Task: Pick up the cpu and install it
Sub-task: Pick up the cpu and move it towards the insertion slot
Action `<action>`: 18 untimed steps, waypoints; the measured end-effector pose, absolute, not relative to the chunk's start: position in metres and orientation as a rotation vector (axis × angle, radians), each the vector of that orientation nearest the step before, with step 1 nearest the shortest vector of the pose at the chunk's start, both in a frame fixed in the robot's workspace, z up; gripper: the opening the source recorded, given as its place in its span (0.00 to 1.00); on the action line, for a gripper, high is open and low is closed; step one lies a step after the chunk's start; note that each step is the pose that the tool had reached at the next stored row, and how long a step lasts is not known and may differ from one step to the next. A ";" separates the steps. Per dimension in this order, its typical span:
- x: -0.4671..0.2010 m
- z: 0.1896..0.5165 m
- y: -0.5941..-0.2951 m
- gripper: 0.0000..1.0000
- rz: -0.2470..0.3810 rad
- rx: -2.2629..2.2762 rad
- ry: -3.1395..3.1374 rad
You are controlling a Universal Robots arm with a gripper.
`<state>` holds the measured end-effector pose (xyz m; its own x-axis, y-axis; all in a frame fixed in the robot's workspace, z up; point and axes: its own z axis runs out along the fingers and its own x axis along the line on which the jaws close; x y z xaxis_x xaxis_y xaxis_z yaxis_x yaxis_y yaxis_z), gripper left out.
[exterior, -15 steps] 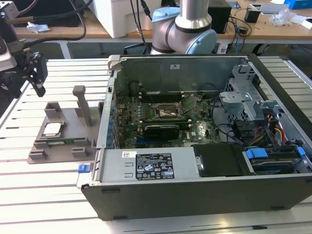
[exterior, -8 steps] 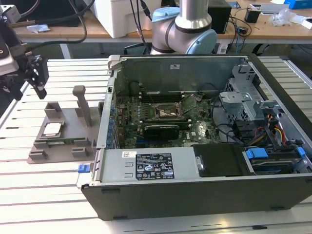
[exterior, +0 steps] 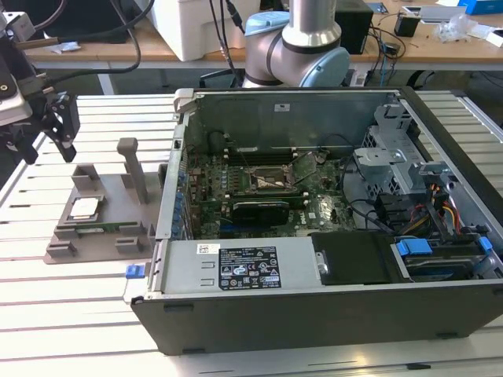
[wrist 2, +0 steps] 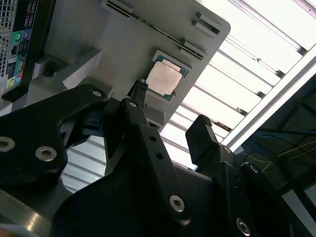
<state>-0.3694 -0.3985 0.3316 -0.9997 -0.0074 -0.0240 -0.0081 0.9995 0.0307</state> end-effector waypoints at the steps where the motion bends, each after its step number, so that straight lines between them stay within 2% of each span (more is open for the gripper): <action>1: -0.369 0.331 -0.399 0.60 0.048 -0.012 3.117; 18: -0.369 0.319 -0.399 0.60 0.048 -0.012 3.117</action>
